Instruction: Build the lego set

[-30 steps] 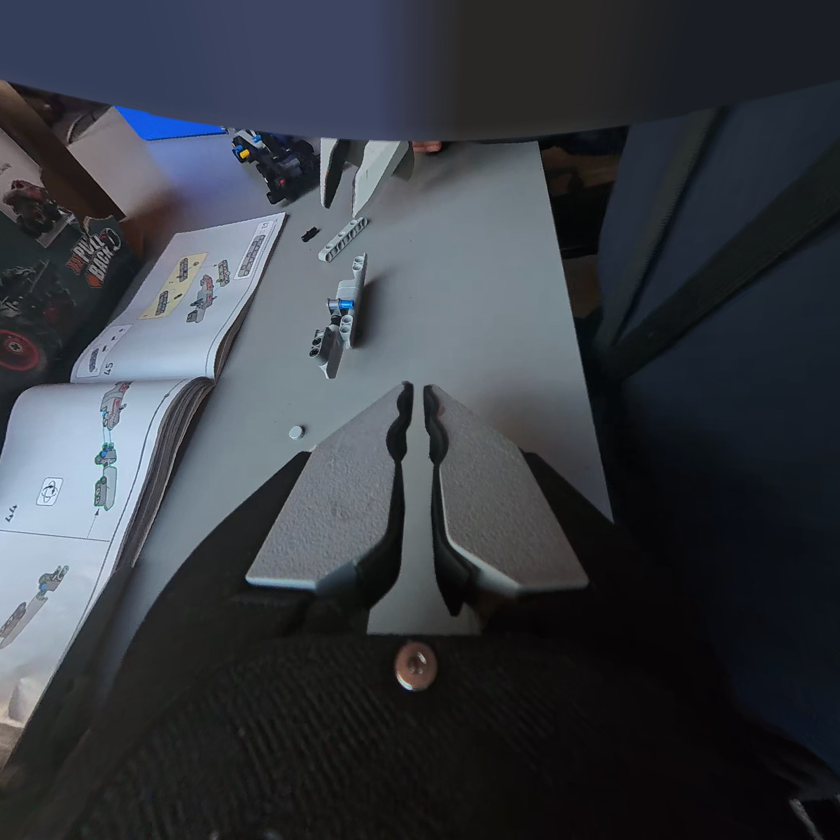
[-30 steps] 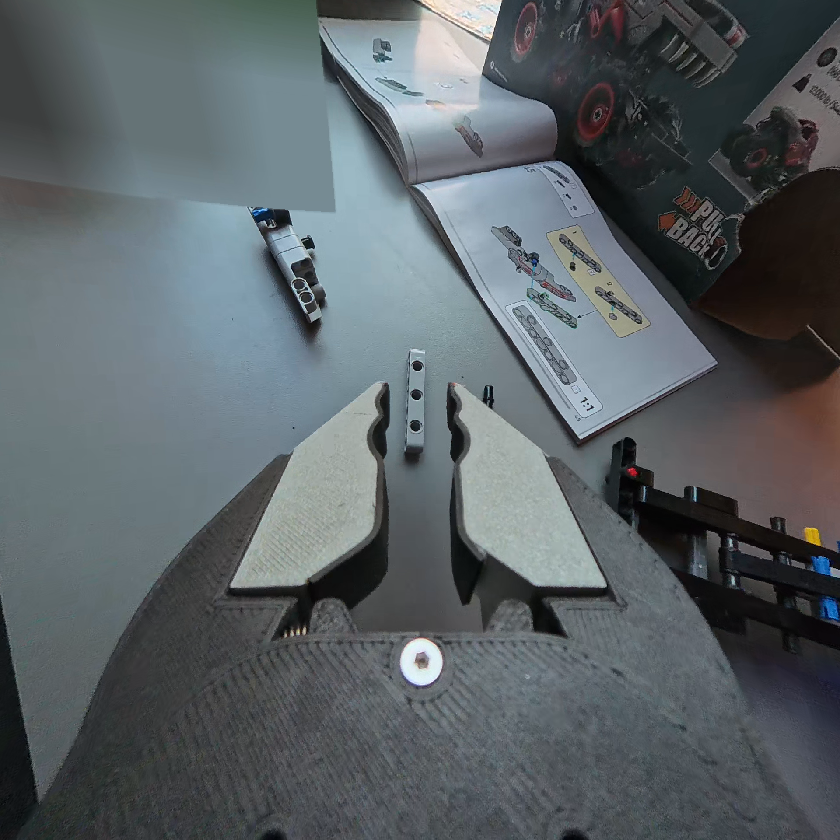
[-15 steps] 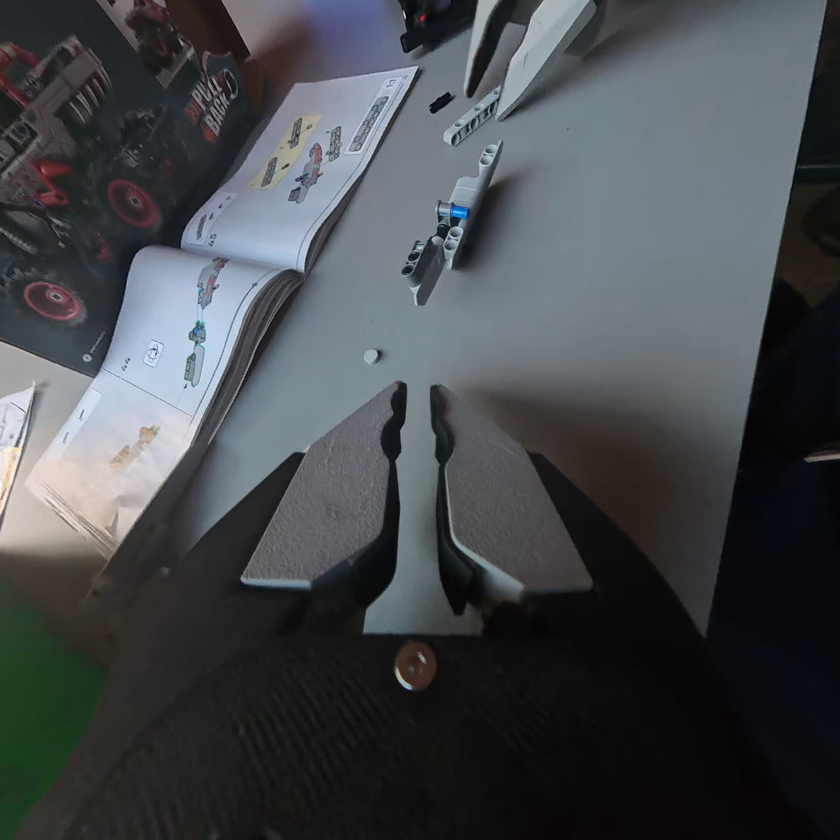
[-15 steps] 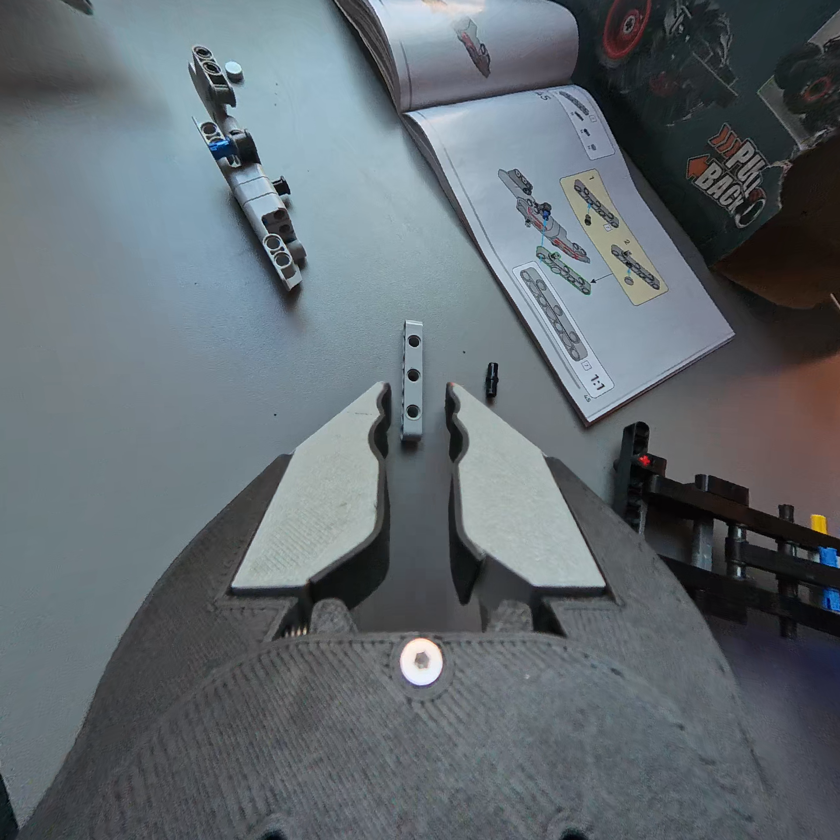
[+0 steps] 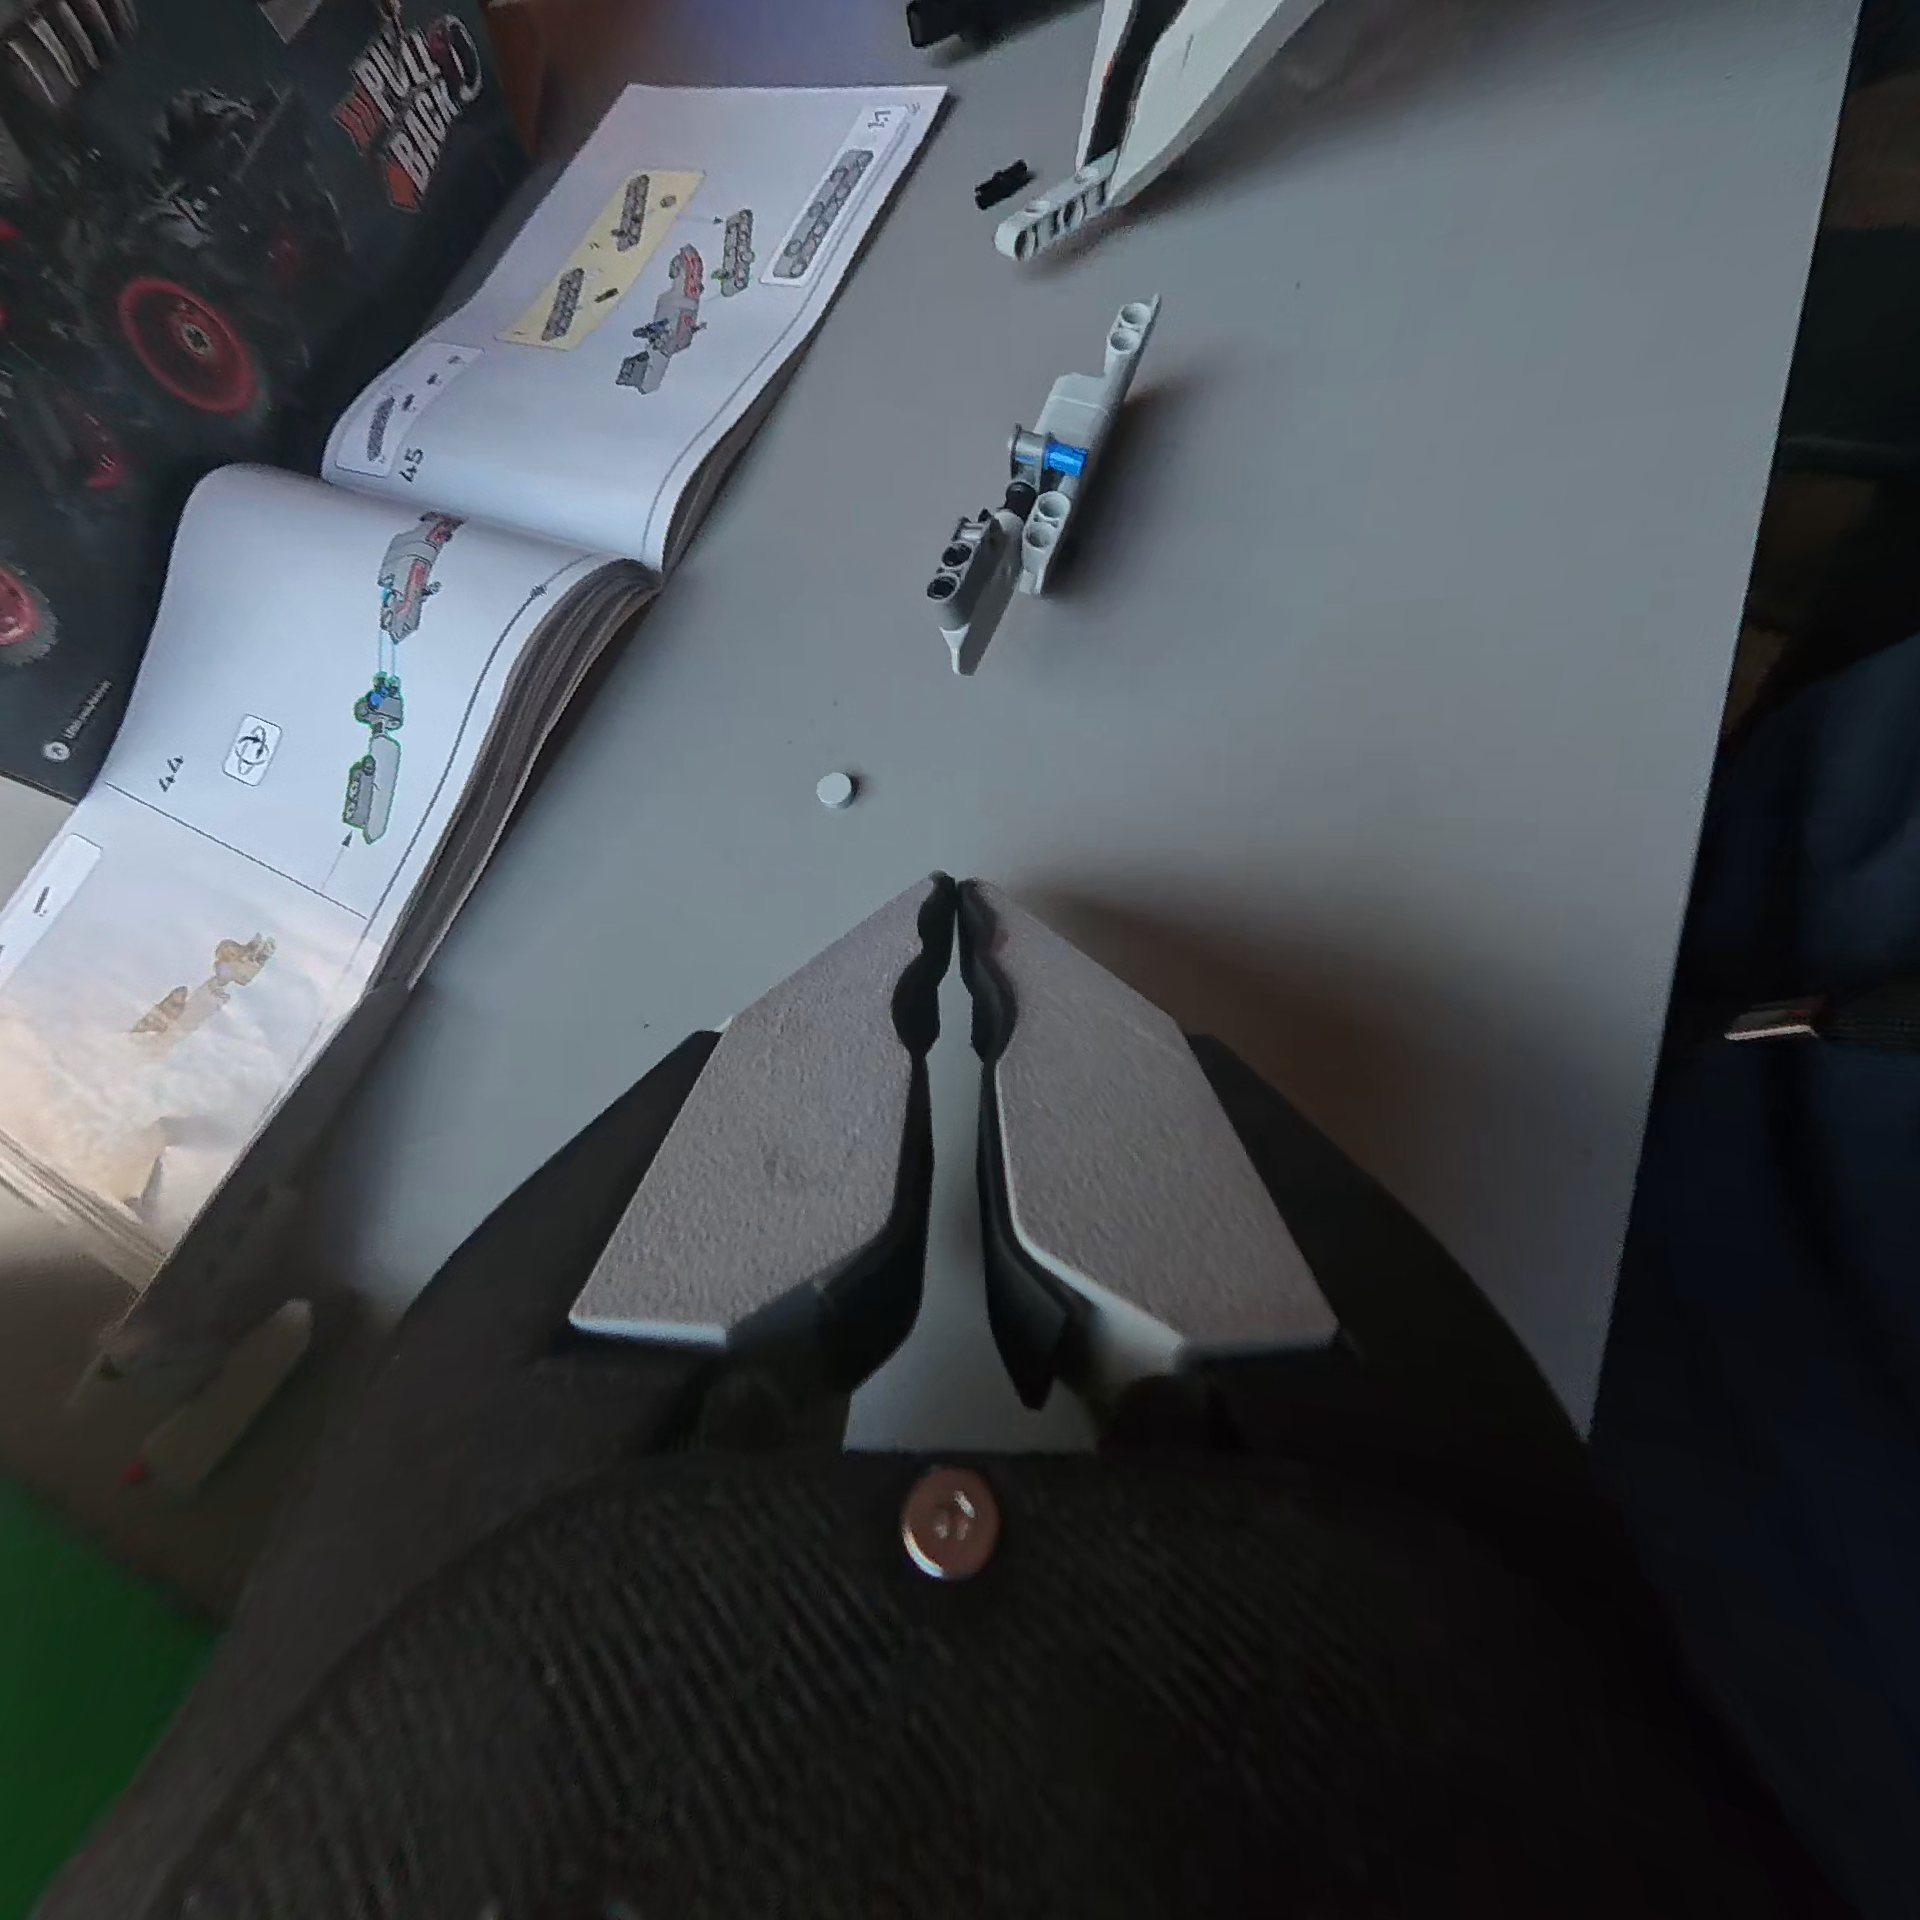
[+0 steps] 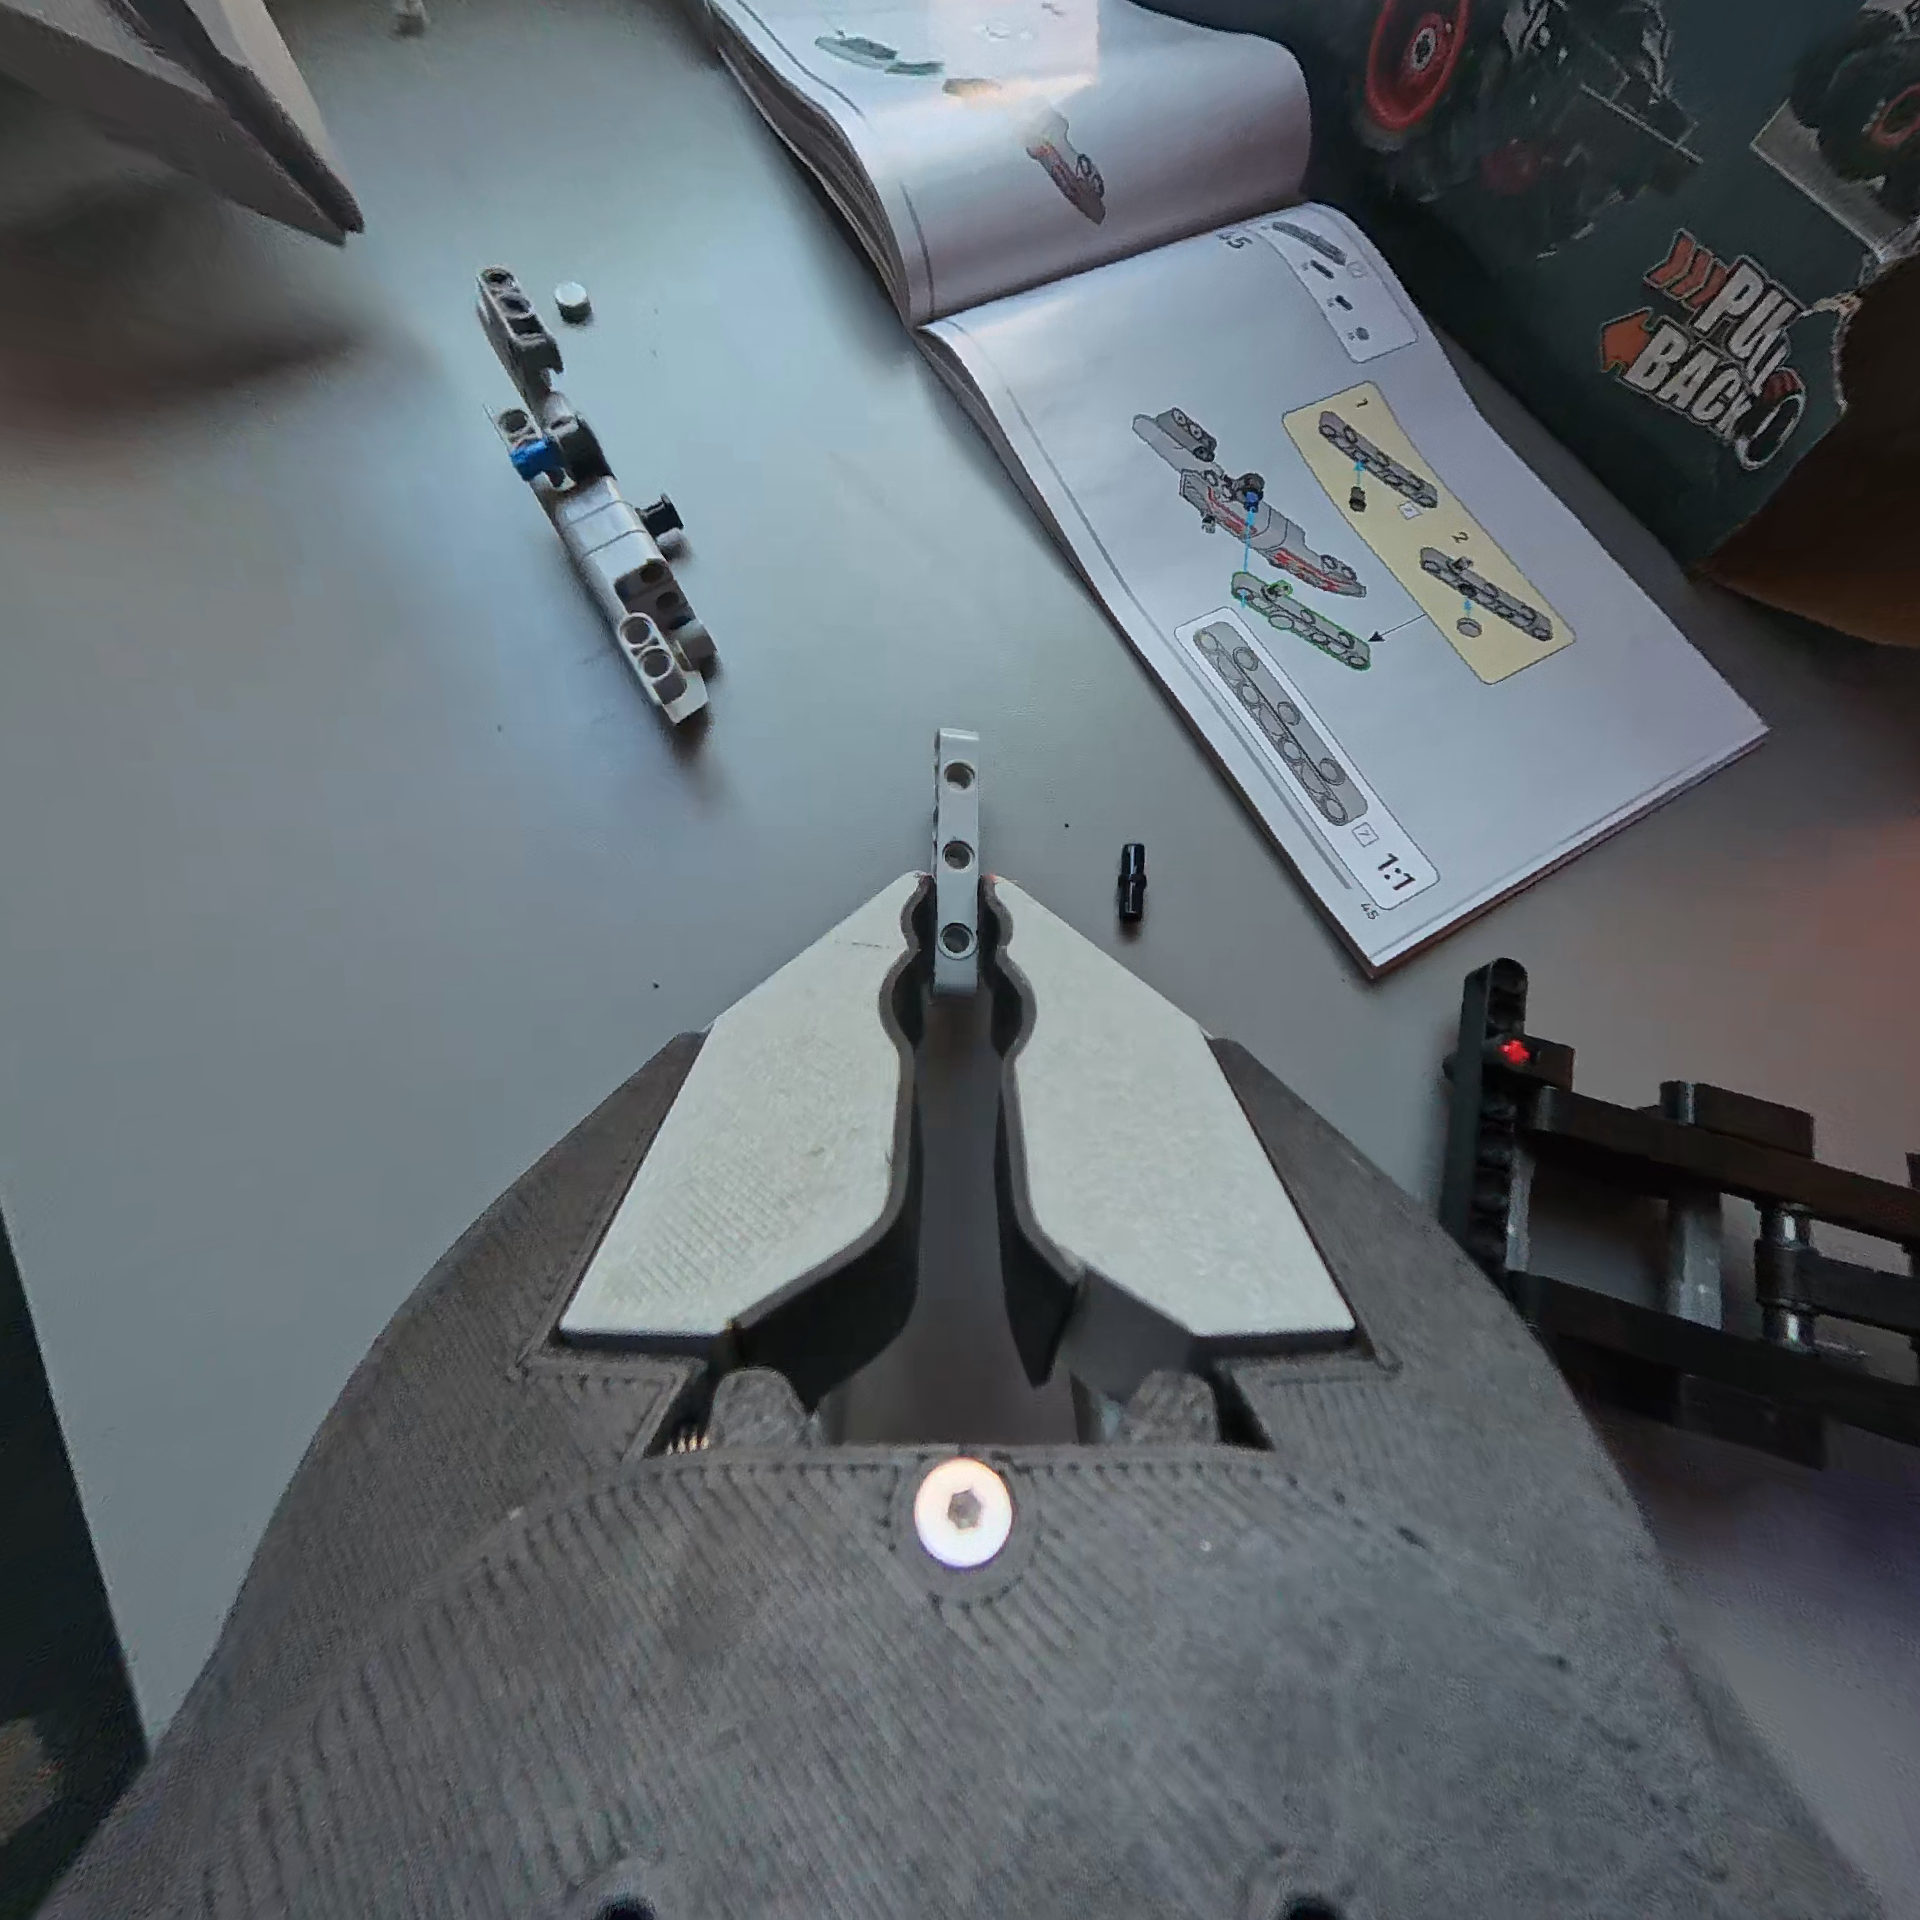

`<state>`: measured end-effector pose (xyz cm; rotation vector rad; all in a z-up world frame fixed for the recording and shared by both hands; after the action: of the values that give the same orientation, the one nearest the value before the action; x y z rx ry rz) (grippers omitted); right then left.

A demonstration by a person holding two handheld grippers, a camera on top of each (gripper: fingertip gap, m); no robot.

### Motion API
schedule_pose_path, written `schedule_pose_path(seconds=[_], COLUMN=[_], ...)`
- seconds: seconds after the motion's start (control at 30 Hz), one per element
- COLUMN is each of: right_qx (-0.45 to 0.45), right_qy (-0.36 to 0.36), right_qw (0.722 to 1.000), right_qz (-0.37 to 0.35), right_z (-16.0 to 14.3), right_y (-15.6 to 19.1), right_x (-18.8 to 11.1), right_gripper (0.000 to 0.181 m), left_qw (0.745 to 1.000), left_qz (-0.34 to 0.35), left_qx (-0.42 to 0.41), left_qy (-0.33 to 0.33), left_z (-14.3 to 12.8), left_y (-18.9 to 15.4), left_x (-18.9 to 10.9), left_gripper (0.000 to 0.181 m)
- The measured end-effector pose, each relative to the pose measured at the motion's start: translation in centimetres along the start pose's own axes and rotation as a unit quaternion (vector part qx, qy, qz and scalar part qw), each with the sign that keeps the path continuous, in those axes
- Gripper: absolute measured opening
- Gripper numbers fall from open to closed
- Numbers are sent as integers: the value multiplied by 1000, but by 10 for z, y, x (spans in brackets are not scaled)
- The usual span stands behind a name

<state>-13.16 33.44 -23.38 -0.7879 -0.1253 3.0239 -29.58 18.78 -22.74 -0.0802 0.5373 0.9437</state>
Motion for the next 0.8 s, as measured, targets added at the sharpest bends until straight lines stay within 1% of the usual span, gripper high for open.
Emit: schedule_pose_path(seconds=[0.1, 0.27, 0.43, 0.57, 0.67, 0.8], right_qx=[34, 117, 153, 116, 53, -28], right_qy=[-1, -4, -3, 5, 25, 40], right_qw=[999, 990, 984, 991, 997, 998], right_qz=[17, 79, 95, 66, 43, 30], right_z=[0, 1, -1, -5, -13, -18], right_y=[0, 9, 12, 11, 11, 9], right_x=[0, -4, -9, -15, -16, -18], right_gripper=[4, 4, 4, 4, 4, 5], left_qw=[1000, 1000, 1000, 999, 999, 999], left_qz=[-7, -6, 0, 1, 4, 4], left_qx=[-6, 13, 21, 39, 45, 47], left_qy=[11, 16, 10, 12, 13, 12], left_z=[-2, -3, -1, -2, -2, -2], left_y=[2, 0, 0, -3, -3, -4], left_x=[4, 5, 4, 5, 5, 5], left_gripper=[0, 0, 0, 0, 0, 0])
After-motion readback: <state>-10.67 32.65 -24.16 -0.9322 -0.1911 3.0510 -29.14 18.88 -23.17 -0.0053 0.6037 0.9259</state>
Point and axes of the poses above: each gripper's, where its closed fingertips meet, x out along the fingers, z out of its top, y = z × x across the jaws, the point moved 2 cm from there along -x, back along the fingers, and after that the axes turned 10 degrees about -y, right-handed, at the moved point
